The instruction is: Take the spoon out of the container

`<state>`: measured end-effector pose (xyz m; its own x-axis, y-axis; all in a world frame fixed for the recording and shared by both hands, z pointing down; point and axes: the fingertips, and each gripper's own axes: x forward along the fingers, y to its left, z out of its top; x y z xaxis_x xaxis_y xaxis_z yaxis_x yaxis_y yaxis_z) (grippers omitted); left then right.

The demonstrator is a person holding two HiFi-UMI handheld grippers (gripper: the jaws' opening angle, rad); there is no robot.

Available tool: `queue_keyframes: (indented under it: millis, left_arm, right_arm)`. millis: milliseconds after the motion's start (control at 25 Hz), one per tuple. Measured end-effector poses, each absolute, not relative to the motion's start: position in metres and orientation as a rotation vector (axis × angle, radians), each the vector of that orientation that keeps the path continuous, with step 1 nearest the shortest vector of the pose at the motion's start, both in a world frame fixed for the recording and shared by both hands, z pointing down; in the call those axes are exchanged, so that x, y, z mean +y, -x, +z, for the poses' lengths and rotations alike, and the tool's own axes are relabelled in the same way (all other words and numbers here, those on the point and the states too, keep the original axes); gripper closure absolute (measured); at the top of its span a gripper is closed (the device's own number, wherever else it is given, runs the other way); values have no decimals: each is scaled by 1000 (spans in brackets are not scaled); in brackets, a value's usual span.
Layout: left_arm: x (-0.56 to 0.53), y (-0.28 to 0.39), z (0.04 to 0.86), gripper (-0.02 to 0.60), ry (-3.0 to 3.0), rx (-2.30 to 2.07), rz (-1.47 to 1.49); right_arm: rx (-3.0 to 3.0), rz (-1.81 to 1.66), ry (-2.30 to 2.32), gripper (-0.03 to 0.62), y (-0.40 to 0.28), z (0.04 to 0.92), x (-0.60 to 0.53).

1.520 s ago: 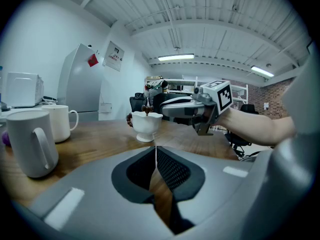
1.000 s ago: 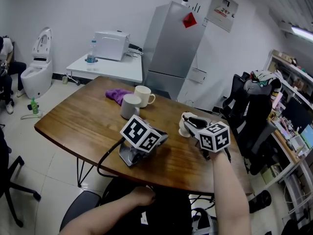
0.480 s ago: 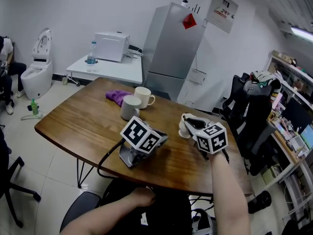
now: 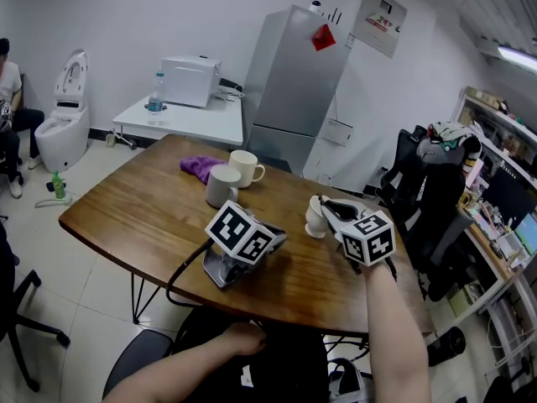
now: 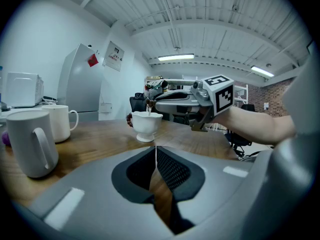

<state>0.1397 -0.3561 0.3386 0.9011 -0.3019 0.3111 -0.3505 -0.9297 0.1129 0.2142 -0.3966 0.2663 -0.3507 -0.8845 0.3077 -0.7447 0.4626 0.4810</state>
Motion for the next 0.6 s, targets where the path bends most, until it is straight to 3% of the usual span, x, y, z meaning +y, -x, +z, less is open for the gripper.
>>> queue_keyframes:
  millis: [600]
  left_arm:
    - [-356,-139,337,569,-2898,-501,436]
  right_arm:
    - [-2188,-508,-1410,548,-226,218,-382]
